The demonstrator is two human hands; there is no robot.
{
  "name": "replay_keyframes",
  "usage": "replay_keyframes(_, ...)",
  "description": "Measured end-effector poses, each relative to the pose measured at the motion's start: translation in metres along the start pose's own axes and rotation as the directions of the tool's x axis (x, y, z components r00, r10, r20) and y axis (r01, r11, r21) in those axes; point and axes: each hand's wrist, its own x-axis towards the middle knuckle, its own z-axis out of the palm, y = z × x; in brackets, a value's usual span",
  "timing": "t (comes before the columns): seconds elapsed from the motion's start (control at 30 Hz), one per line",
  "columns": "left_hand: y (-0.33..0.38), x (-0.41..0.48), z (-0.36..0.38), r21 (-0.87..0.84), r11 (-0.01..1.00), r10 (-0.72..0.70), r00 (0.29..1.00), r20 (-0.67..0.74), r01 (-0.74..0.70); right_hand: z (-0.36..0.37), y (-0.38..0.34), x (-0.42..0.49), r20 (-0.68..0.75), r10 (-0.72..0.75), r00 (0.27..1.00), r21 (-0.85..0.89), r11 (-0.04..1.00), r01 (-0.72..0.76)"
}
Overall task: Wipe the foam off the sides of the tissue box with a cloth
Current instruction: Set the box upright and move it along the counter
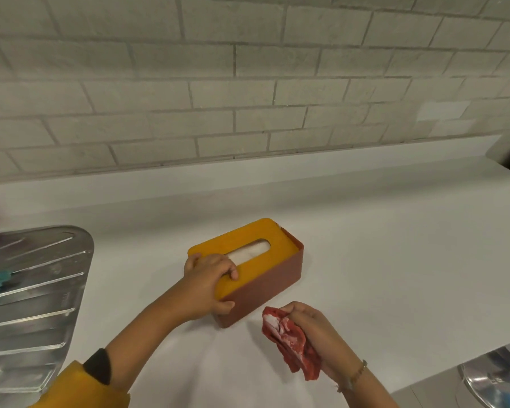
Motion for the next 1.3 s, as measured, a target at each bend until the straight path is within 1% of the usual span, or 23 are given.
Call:
replay_keyframes(0.07, -0.003, 0.001, -0.002, 0.148, 0.989, -0.016, 0.998, 0.053, 0.008, -0.002, -0.001, 0.003, -0.02, -0.004, 1.0, 0.004, 1.0, 0.004)
replay_keyframes(0.13, -0.005, 0.005, -0.004, 0.326, 0.945, -0.016, 0.994, 0.111, -0.021, -0.003, -0.001, 0.007, -0.032, -0.004, 0.999, -0.015, 1.0, 0.004)
replay_keyframes(0.17, -0.005, 0.007, -0.006, 0.378, 0.925, -0.004, 0.993, 0.121, -0.043, -0.002, -0.001, 0.009, -0.035, -0.003, 0.999, -0.027, 1.0, 0.002)
replay_keyframes(0.27, 0.003, 0.016, -0.015, 0.426, 0.901, 0.028, 0.99, 0.136, -0.084, 0.003, 0.002, 0.012, -0.061, -0.023, 0.998, -0.12, 0.993, 0.016)
replay_keyframes(0.37, 0.008, 0.023, -0.02, 0.434, 0.895, 0.031, 0.985, 0.167, -0.102, 0.01, 0.007, 0.016, -0.088, -0.135, 0.987, -0.257, 0.96, 0.109)
replay_keyframes(0.43, 0.008, 0.027, -0.024, 0.454, 0.885, 0.012, 0.982, 0.186, -0.097, 0.014, 0.009, 0.017, -0.077, -0.209, 0.975, -0.379, 0.911, 0.166)
replay_keyframes(0.5, 0.007, 0.027, -0.025, 0.456, 0.884, 0.024, 0.984, 0.178, -0.104, 0.016, 0.01, 0.019, -0.044, -0.2, 0.979, -0.409, 0.897, 0.165)
replay_keyframes(0.57, 0.005, 0.026, -0.026, 0.426, 0.897, 0.065, 0.988, 0.14, -0.119, 0.016, 0.011, 0.02, -0.029, -0.193, 0.981, -0.428, 0.889, 0.162)
replay_keyframes(0.67, -0.002, 0.021, -0.03, 0.306, 0.946, 0.103, 0.994, 0.035, -0.108, 0.013, 0.012, 0.022, -0.027, -0.196, 0.98, -0.451, 0.878, 0.163)
replay_keyframes(0.7, -0.004, 0.021, -0.03, 0.277, 0.955, 0.103, 0.994, 0.022, -0.105, 0.013, 0.014, 0.022, -0.026, -0.205, 0.978, -0.452, 0.875, 0.172)
replay_keyframes(0.77, -0.007, 0.018, -0.028, 0.224, 0.969, 0.094, 0.995, 0.037, -0.1, 0.013, 0.016, 0.022, -0.04, -0.234, 0.971, -0.456, 0.869, 0.191)
replay_keyframes(0.87, -0.01, 0.014, -0.018, 0.095, 0.994, 0.057, 0.997, 0.044, -0.061, 0.011, 0.016, 0.023, -0.106, -0.31, 0.945, -0.469, 0.853, 0.227)
replay_keyframes(0.93, -0.012, 0.012, -0.012, 0.092, 0.995, 0.041, 0.998, 0.042, -0.044, 0.007, 0.012, 0.025, -0.164, -0.386, 0.908, -0.511, 0.82, 0.257)
replay_keyframes(1.0, -0.013, 0.009, -0.008, 0.131, 0.991, 0.026, 0.999, 0.028, -0.029, 0.0, 0.006, 0.027, -0.195, -0.47, 0.861, -0.607, 0.747, 0.27)
replay_keyframes(1.03, -0.014, 0.007, -0.006, 0.163, 0.986, 0.02, 1.0, 0.01, -0.021, -0.004, 0.003, 0.029, -0.194, -0.481, 0.855, -0.647, 0.718, 0.257)
replay_keyframes(1.07, -0.014, 0.005, -0.004, 0.202, 0.979, 0.01, 1.0, -0.021, -0.006, -0.008, 0.002, 0.03, -0.181, -0.467, 0.866, -0.672, 0.702, 0.238)
replay_keyframes(1.1, -0.014, 0.003, -0.002, 0.229, 0.973, -0.014, 0.997, -0.07, 0.029, -0.012, 0.001, 0.032, -0.158, -0.437, 0.886, -0.687, 0.692, 0.219)
replay_keyframes(1.13, -0.013, -0.001, 0.001, 0.22, 0.971, -0.065, 0.99, -0.129, 0.092, -0.014, -0.001, 0.033, -0.131, -0.406, 0.904, -0.702, 0.682, 0.204)
replay_keyframes(1.17, -0.011, -0.005, 0.005, 0.171, 0.97, -0.143, 0.973, -0.181, 0.174, -0.015, -0.003, 0.034, -0.11, -0.383, 0.917, -0.722, 0.665, 0.191)
replay_keyframes(1.2, -0.01, -0.01, 0.009, 0.088, 0.963, -0.233, 0.949, -0.214, 0.256, -0.015, -0.004, 0.035, -0.093, -0.367, 0.926, -0.74, 0.648, 0.183)
replay_keyframes(1.23, -0.009, -0.014, 0.014, -0.018, 0.949, -0.312, 0.925, -0.216, 0.316, -0.015, -0.004, 0.036, -0.08, -0.357, 0.931, -0.746, 0.641, 0.182)
replay_keyframes(1.27, -0.007, -0.018, 0.02, -0.127, 0.93, -0.365, 0.91, -0.199, 0.345, -0.014, -0.004, 0.037, -0.072, -0.348, 0.935, -0.742, 0.645, 0.183)
replay_keyframes(1.3, -0.006, -0.022, 0.025, -0.214, 0.913, -0.386, 0.904, -0.184, 0.347, -0.013, -0.003, 0.037, -0.068, -0.342, 0.937, -0.737, 0.65, 0.184)
